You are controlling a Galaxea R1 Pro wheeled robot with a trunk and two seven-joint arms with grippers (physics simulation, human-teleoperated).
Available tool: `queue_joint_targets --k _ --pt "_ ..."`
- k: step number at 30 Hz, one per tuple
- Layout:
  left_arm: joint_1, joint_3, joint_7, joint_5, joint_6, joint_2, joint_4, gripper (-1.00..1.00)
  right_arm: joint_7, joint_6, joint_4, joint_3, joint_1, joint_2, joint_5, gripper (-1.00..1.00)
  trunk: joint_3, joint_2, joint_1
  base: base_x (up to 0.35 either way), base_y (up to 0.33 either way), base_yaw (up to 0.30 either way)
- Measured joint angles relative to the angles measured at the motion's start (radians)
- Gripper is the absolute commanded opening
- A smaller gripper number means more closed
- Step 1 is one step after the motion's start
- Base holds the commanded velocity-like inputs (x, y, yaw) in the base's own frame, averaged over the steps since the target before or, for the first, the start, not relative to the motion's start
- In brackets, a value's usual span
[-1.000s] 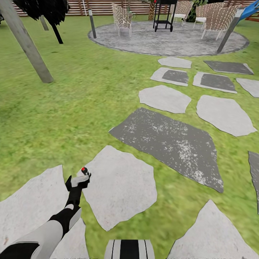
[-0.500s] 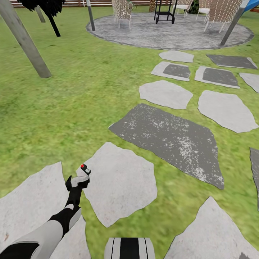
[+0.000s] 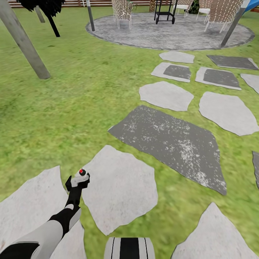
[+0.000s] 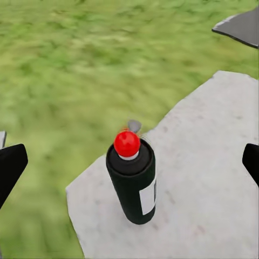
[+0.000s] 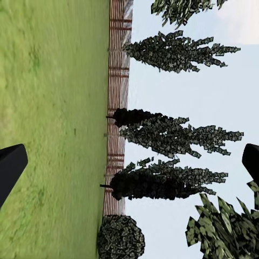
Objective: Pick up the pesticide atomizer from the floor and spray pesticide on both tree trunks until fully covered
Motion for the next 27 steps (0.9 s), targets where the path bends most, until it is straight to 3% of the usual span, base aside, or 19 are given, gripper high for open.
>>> queue_joint_targets --k 27 --pt "0.0 0.0 0.001 0.0 -0.001 -0.001 0.0 1.0 0.0 0.0 0.018 0.0 0.0 0.0 0.0 1.0 0.0 0.0 0.0 0.025 0.0 0.0"
